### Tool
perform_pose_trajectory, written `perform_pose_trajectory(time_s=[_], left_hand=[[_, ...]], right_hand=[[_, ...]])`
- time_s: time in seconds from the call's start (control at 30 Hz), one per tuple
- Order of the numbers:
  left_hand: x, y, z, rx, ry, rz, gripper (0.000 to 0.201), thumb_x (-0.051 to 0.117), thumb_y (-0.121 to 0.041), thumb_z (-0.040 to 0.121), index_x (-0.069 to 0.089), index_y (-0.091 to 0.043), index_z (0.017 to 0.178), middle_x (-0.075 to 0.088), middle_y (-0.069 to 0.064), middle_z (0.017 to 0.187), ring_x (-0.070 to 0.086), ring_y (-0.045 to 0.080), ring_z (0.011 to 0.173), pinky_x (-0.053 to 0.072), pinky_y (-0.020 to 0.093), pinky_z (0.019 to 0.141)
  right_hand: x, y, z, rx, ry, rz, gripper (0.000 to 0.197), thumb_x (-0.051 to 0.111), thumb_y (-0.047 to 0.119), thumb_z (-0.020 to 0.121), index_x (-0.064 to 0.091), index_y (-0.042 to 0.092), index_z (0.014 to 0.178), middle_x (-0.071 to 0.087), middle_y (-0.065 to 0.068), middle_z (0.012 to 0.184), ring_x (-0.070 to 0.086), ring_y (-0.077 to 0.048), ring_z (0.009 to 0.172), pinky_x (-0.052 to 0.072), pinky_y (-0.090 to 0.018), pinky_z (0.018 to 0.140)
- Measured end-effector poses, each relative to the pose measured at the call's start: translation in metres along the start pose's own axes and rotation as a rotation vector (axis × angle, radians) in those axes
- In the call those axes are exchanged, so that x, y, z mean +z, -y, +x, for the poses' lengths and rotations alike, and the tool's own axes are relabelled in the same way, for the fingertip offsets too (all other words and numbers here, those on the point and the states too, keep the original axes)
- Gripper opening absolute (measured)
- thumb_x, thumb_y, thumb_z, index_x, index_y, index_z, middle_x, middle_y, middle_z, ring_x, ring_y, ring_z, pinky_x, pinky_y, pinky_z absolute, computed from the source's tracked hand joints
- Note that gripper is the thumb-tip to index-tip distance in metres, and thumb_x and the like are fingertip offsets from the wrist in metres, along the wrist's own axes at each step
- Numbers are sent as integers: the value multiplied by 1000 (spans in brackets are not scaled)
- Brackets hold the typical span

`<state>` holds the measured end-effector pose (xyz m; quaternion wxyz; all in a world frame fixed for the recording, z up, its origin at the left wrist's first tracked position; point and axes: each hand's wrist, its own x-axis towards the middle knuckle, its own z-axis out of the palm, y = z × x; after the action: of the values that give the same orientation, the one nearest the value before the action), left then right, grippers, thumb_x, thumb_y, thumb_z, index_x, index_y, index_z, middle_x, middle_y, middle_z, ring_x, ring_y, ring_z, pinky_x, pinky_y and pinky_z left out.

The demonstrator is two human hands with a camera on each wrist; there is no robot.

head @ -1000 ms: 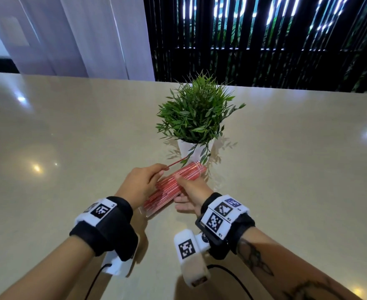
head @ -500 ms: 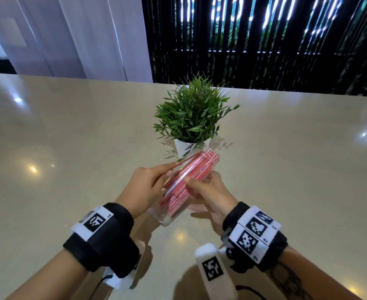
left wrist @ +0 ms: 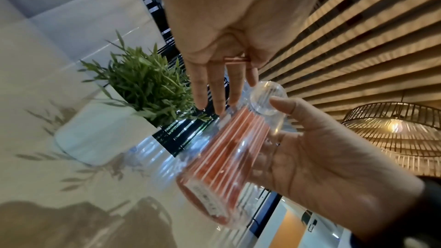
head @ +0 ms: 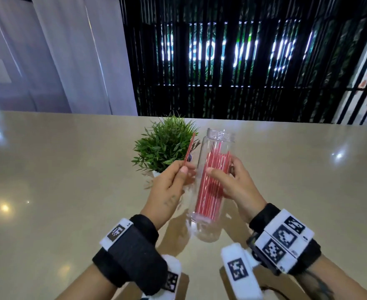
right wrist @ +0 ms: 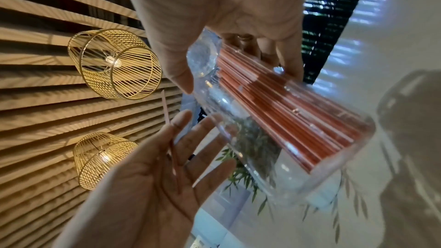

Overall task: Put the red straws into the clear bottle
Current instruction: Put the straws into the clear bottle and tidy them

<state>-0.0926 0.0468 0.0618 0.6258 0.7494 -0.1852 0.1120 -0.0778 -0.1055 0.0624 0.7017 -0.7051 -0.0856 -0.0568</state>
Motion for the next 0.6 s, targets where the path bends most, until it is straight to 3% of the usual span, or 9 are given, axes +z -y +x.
perform_pose_trajectory(time_s=[0.07,0.17,0.27,0.33,0.47,0.53,0.6], left_hand=[[10,-2,2,-5,-4,-51,26,34,-17,95,58,-18,85,65,0,95,63,-2,86,45,3,69],[17,-4,8,-31,-49,-79,29,34,-16,95,61,-9,85,67,7,102,61,8,97,45,5,75],[17,-9,21,-2,-199,-96,27,39,-18,93,63,-16,82,61,-1,103,55,5,102,40,15,82],[15,-18,29,58,-310,-53,25,42,-20,92,65,-26,84,54,-1,100,53,7,101,40,13,83],[12,-34,45,109,-281,-77,23,47,-21,91,63,-17,108,59,5,112,55,5,103,43,12,86],[13,-43,49,135,-269,-152,22,52,-16,88,62,-14,108,62,4,104,57,5,93,47,7,80],[16,-53,52,160,-276,-186,15,56,-12,85,62,-15,99,56,8,89,54,12,82,50,13,73]], right_hand=[[-7,5,2,-45,-31,-63,49,65,26,79,37,34,119,53,15,101,55,-15,103,47,-37,87],[-17,12,1,-82,-83,-126,49,69,26,74,40,34,113,54,15,99,56,-17,104,48,-44,92],[-26,16,1,-105,-105,-152,52,71,21,73,42,31,115,52,18,97,54,-16,102,45,-39,91],[-31,19,-1,-119,-109,-163,53,72,21,73,42,30,116,52,19,98,55,-14,101,44,-36,91],[-38,24,-4,-153,-101,-187,46,72,20,73,43,38,104,53,19,95,56,-8,96,43,-29,85],[-41,26,-5,-175,-95,-190,43,72,19,73,43,42,94,53,20,93,54,0,91,44,-23,77],[-42,28,-7,-191,-86,-196,41,73,20,72,44,44,88,54,20,92,53,2,91,43,-18,73]])
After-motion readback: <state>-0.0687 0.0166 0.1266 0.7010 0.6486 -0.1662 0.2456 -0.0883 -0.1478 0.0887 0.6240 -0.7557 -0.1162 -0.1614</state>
